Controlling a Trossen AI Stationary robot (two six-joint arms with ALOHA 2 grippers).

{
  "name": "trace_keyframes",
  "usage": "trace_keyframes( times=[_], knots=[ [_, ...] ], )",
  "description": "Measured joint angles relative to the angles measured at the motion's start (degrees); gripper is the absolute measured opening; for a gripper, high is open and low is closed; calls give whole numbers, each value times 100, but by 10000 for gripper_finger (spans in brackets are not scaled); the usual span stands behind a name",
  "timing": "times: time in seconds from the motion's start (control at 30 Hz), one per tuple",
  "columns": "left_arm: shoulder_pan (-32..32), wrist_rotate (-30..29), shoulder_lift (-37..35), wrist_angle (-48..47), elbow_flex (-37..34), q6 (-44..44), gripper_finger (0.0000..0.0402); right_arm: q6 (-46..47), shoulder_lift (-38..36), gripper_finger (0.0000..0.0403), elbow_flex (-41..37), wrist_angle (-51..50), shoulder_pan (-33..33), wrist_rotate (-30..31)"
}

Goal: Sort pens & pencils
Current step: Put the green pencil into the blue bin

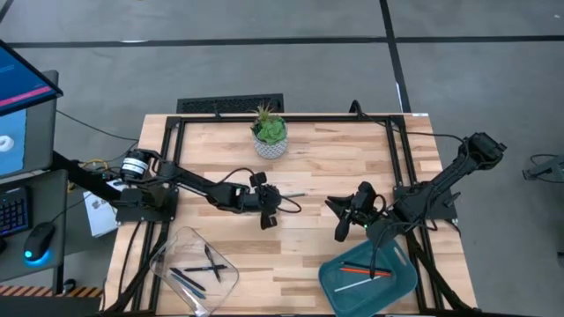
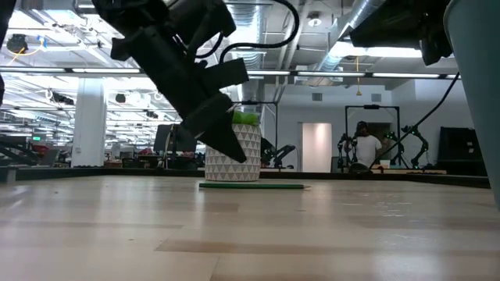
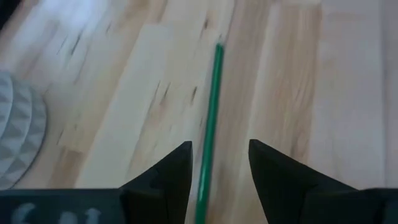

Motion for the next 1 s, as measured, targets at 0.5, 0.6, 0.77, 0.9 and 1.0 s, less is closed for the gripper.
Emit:
trace_keyframes(
  times=[0.5, 0.6, 0.77, 0.9, 1.0],
  knots=[
    [155, 158, 0, 1378, -726, 9, 151, 3, 0, 87, 0, 7, -4, -56],
    [141, 186, 0, 1409, -782, -25, 151, 3, 0, 87, 0, 4, -4, -55],
    [149, 472, 0, 1682, -919, -41, 151, 5, 0, 87, 0, 5, -4, -55],
    [158, 452, 0, 1928, -1088, -57, 151, 4, 0, 87, 0, 6, -4, -54],
    [230, 463, 0, 1966, -1145, -117, 151, 5, 0, 87, 0, 7, -4, -54]
  ],
)
